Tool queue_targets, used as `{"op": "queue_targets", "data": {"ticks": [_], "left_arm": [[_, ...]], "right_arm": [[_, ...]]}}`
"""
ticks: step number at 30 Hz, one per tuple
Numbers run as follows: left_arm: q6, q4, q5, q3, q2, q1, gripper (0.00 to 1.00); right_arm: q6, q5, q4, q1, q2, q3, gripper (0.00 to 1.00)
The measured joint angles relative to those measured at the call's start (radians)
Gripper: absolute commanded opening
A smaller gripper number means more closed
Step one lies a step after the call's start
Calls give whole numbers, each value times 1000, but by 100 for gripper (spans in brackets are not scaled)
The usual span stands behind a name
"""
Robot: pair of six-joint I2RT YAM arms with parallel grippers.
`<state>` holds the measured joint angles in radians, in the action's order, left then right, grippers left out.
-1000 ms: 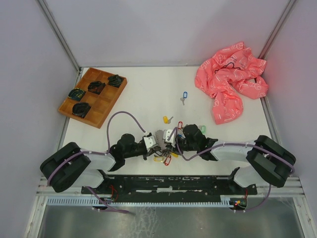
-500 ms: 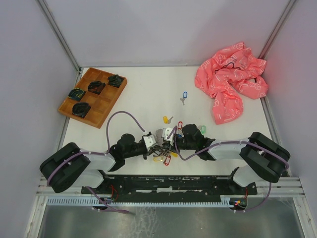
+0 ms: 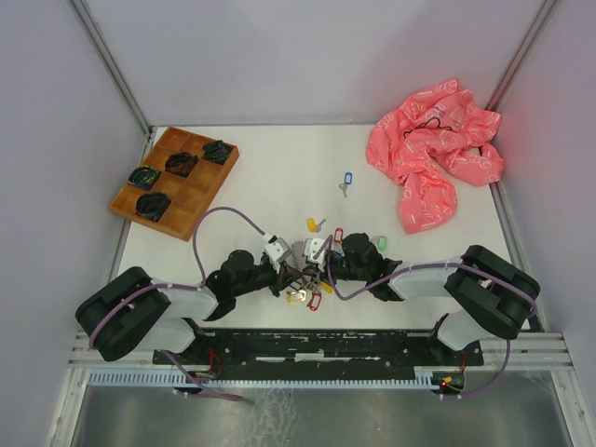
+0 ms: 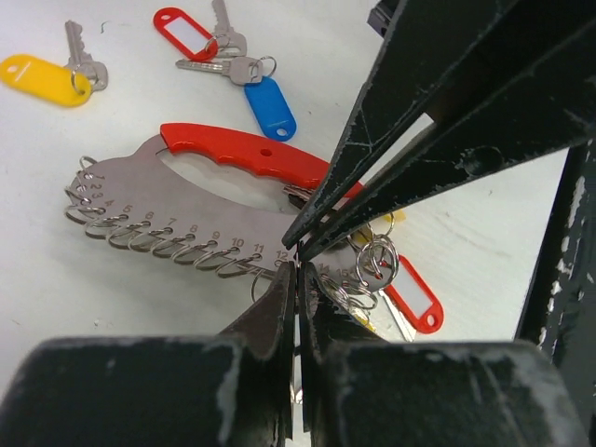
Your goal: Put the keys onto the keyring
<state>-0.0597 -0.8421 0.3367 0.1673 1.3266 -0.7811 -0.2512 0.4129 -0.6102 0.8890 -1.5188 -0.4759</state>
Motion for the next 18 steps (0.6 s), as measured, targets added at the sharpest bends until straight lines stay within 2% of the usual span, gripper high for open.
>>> {"op": "queue_targets", "data": {"ticks": [4, 15, 18], "left_arm": [[-109, 2, -39, 6, 0, 0, 3], [-354, -12, -131, 13, 0, 0, 3], [-384, -25, -148, 13, 2, 0, 3]], "right_arm": [[-5, -26, -12, 0, -1, 0, 7], [-6, -52, -71, -1, -23, -1, 6], [-5, -58, -83, -4, -23, -1, 1]]}}
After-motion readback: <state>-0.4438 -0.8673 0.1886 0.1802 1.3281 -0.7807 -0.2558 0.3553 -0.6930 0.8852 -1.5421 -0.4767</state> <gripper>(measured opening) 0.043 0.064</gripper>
